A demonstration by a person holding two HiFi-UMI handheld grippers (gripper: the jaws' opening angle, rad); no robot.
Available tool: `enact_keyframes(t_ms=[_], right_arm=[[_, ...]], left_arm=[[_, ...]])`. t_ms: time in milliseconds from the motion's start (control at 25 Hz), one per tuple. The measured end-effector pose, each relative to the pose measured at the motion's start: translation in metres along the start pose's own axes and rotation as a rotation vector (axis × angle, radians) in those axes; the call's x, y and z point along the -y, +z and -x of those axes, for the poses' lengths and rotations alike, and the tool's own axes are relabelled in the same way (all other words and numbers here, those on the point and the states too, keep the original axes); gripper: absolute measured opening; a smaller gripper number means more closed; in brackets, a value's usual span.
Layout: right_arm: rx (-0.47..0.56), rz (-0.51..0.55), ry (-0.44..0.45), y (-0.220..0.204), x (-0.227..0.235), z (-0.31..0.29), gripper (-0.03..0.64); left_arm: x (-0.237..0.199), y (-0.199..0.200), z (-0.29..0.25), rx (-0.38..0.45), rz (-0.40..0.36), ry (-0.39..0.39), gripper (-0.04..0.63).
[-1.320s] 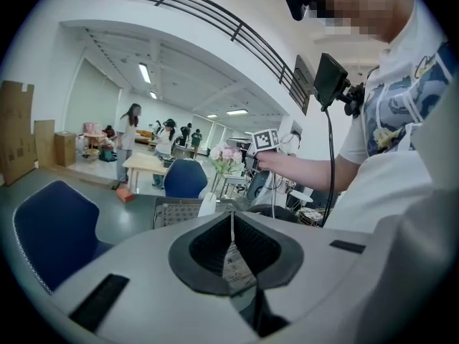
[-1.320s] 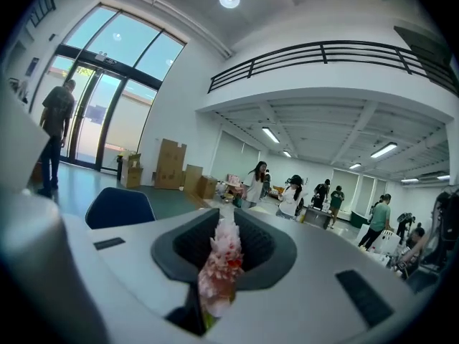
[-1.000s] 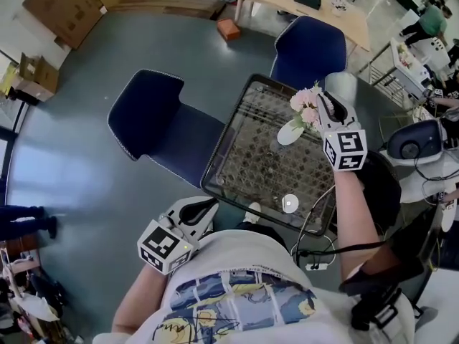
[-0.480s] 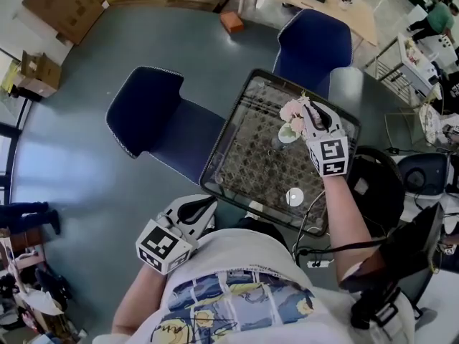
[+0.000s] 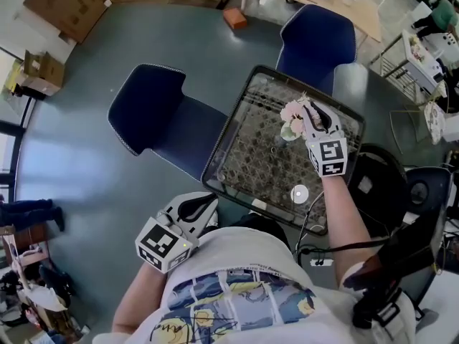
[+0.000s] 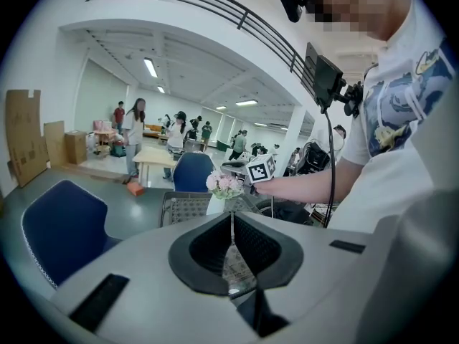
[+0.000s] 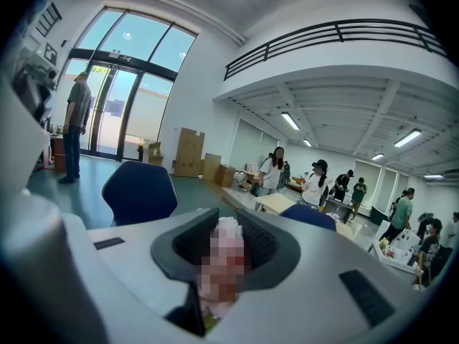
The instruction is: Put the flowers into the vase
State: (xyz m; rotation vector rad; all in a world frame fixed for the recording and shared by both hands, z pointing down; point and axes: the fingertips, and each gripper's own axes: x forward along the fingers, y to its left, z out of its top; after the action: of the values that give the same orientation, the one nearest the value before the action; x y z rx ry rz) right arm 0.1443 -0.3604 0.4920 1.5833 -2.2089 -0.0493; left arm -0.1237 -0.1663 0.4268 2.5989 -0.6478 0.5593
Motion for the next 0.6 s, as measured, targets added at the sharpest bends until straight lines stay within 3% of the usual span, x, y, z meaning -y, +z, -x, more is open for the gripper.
enact_keyframes(t_ms=[600], right_arm=[[0.023,-0.023,0.015,0.009,-0.005,0.018,0.175]], left_arm=[[0.013,-0.005,0.011,0.015,-0.019,-0.016,0.011]])
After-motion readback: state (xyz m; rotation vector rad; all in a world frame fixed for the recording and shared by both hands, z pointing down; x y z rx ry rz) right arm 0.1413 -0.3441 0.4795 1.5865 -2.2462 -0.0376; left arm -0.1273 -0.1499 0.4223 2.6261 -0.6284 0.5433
